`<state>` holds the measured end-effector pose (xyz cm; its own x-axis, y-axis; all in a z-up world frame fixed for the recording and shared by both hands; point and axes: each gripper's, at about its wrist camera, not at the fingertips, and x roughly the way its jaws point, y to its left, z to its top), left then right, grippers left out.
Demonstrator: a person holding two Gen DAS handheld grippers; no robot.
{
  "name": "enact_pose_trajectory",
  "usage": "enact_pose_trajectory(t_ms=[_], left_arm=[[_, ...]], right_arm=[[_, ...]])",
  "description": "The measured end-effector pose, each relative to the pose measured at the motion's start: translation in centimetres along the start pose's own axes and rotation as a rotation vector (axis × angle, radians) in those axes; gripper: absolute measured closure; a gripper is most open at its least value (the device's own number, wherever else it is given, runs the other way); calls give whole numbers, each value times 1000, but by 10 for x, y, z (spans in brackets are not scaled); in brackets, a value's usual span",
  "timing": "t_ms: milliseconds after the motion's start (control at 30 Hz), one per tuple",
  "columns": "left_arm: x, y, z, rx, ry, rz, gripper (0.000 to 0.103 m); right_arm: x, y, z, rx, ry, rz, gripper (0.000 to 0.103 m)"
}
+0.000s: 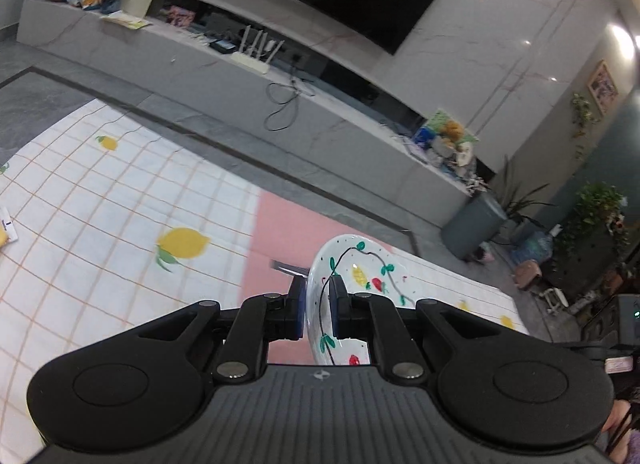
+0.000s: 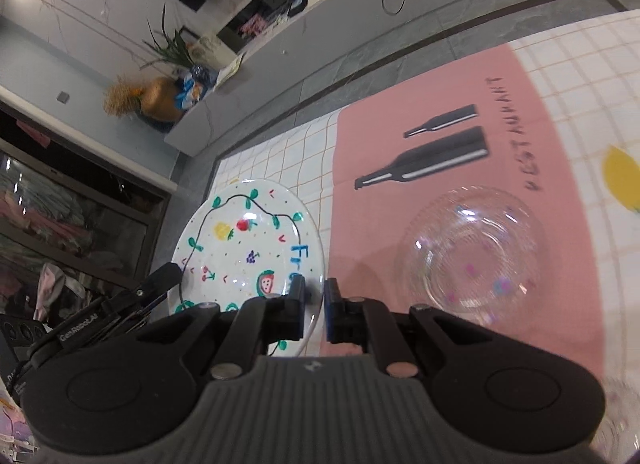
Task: Organize plates and bowls
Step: 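Lift the Fruity plate with both tools and carry it toward the glass plates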
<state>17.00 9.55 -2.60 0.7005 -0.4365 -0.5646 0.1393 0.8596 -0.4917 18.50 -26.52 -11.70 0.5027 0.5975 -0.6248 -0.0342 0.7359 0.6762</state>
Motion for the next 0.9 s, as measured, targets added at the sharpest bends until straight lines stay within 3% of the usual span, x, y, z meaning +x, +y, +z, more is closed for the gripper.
enact_pose_trajectory(t_ms=[267,600,900], left_arm=[[-26,-58,-39,23,20,-59,90],[-11,-118,-90,62,100,-146,90],[17,-140,-150,96,218,-121,90]], right_arm=[[-79,-23,-39,28,-71,-18,95],[-163,-88,-82,126,-160,-63,95],[-188,-145,-107,192,-167,-158,95]])
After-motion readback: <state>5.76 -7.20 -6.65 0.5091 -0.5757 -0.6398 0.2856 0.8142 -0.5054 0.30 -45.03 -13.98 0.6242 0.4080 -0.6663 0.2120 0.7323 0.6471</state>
